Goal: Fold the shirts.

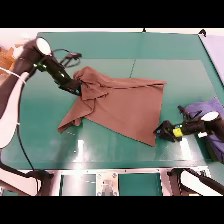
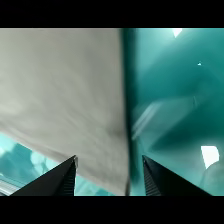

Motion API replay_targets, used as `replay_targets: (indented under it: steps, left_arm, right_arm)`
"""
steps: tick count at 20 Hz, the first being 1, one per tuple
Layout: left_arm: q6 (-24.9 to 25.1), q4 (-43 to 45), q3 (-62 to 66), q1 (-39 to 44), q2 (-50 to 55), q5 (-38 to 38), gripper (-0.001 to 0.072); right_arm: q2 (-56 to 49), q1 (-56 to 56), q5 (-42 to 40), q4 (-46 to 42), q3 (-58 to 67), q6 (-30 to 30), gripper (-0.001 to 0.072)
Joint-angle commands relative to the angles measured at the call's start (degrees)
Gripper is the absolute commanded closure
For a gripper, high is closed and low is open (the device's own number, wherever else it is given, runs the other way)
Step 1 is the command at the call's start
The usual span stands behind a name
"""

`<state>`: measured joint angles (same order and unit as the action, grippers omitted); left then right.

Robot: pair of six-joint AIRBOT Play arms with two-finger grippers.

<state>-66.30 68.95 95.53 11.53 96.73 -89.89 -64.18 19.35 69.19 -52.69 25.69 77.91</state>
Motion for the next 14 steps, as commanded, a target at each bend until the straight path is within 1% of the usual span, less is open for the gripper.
replay_targets:
  steps: [1, 2, 3, 4, 5, 9, 14]
  left_arm:
    - [0.35, 1.51, -5.22, 4.85, -0.04, 4.00, 0.0157]
    - [0.35, 3.21, -6.54, 6.12, 0.07, 5.64, 0.0157]
    - [0.35, 4.90, -7.85, 7.17, 0.07, 7.56, 0.0156]
    - [0.35, 6.40, -9.09, 8.15, 0.07, 9.44, 0.0156]
    - [0.35, 7.54, -10.27, 8.98, 0.07, 11.13, 0.0156]
    - [0.31, 13.35, -12.61, 11.21, 0.13, 14.84, 0.0156]
    - [0.35, 14.03, -13.90, 12.37, 1.86, 17.29, 0.0156]
  right_arm:
    - [1.51, -3.50, -5.29, 3.02, -6.64, -2.86, 0.0326]
    - [1.51, -4.66, -6.82, 5.01, -6.71, -4.35, 0.0473]
    - [1.51, -5.60, -8.70, 6.84, -6.62, -5.38, 0.0555]
    - [1.51, -5.88, -9.99, 7.91, -6.51, -6.03, 0.0655]
    - [1.51, -5.95, -10.86, 8.13, -6.25, -6.60, 0.0696]
    - [1.53, -5.92, -11.13, 8.13, -5.33, -7.06, 0.0697]
    - [1.53, -5.95, -11.13, 8.15, -4.35, -7.04, 0.0696]
